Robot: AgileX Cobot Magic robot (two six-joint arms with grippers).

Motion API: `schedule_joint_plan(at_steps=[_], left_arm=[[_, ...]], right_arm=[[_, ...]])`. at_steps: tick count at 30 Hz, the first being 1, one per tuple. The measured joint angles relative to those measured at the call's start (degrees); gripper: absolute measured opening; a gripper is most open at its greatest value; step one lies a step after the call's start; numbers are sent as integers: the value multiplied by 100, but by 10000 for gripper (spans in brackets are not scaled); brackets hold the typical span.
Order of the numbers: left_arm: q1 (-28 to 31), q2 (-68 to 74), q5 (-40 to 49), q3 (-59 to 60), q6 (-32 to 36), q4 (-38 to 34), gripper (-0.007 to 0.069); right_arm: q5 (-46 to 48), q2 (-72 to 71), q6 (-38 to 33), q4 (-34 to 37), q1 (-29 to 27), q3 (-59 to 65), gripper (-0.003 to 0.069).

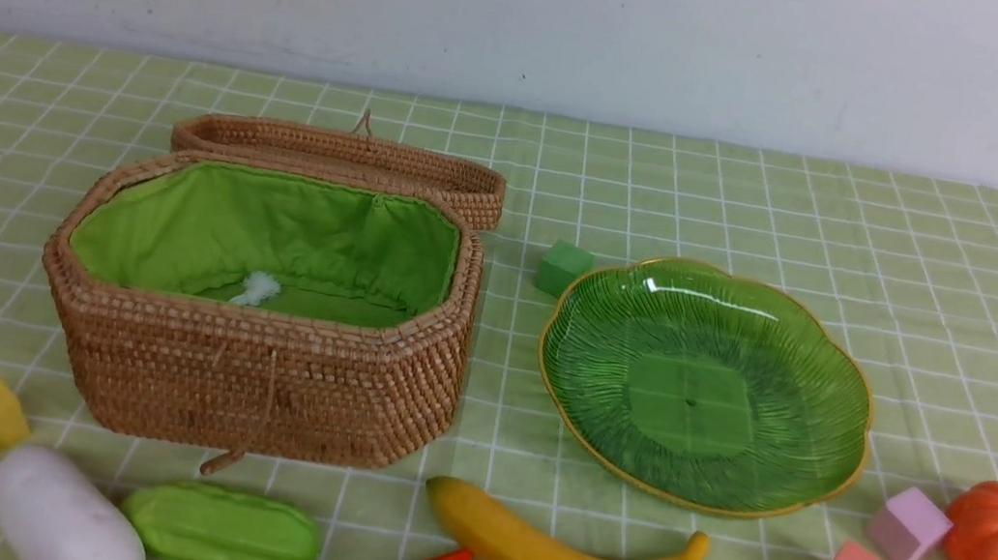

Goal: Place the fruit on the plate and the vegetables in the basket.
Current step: Use the right arm to grab a pumpkin and put it into the left basket

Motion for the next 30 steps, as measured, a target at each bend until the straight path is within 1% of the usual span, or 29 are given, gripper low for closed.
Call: schedule_joint_plan(at_steps=[1,3,4,5,6,7,10,11,12,15,17,21,22,24,27,29,30], left_arm=[[0,0,0,0,0,0,239],[0,0,0,0,0,0,239],[0,0,0,0,0,0,239],[0,0,0,0,0,0,239],[0,0,0,0,0,0,239],[0,0,0,0,0,0,239],[0,0,0,0,0,0,239],[0,0,0,0,0,0,239],[0,0,0,0,0,0,239],[0,0,0,0,0,0,239],[0,0,0,0,0,0,239],[0,0,0,0,0,0,239],[0,0,0,0,0,0,239],[0,0,0,0,0,0,239],[0,0,0,0,0,0,239],[0,0,0,0,0,0,239],[0,0,0,0,0,0,239]], right_arm=[[96,47,235,17,0,-238,240],[714,276,857,38,0,-1126,240],[1189,449,1042,18,0,-1512,240],[1293,488,1083,11,0,-1609,240],[2174,852,1323,-95,0,-2432,240],[2861,1169,1374,-227,0,-3043,240],[4105,1855,1295,-607,0,-4102,240],[4535,2145,1168,-800,0,-4435,240],[5096,2593,875,-1106,0,-4808,240],[5621,3225,417,-1424,0,-5007,240],[5767,3538,304,-1440,0,-4984,240],[5918,4276,232,-924,0,-4717,240],[6065,4600,187,-595,0,-4599,240],[6389,5004,160,-272,0,-4557,240],[6869,5746,148,113,0,-4538,241],[7013,6003,148,227,0,-4538,241],[7128,6455,148,380,0,-4538,242]])
